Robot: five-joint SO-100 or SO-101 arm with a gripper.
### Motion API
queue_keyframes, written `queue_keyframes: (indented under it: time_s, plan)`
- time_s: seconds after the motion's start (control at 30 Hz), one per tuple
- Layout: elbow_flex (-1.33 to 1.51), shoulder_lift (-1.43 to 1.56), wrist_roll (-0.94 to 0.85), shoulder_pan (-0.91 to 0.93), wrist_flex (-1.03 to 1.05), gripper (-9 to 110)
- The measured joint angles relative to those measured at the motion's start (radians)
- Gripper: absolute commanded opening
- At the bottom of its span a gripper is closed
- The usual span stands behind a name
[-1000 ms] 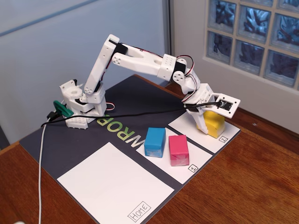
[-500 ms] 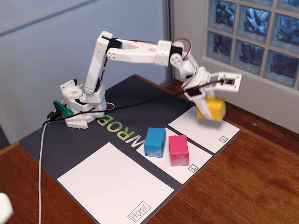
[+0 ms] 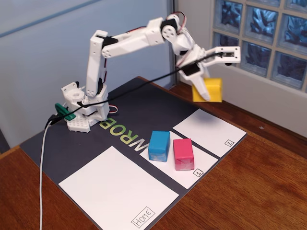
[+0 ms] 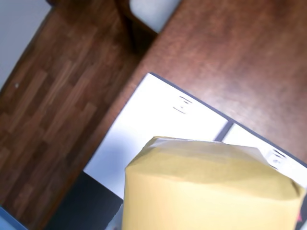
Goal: Move box yellow to home
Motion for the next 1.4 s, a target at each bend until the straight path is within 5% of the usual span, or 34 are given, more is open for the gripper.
queue_keyframes:
  time_s: [0.77, 1.4]
  plan:
    - [0.028, 0.14, -0.114, 0.583, 0.183, -1]
    - [0.666, 0.158, -0.241, 0.822, -0.319, -1]
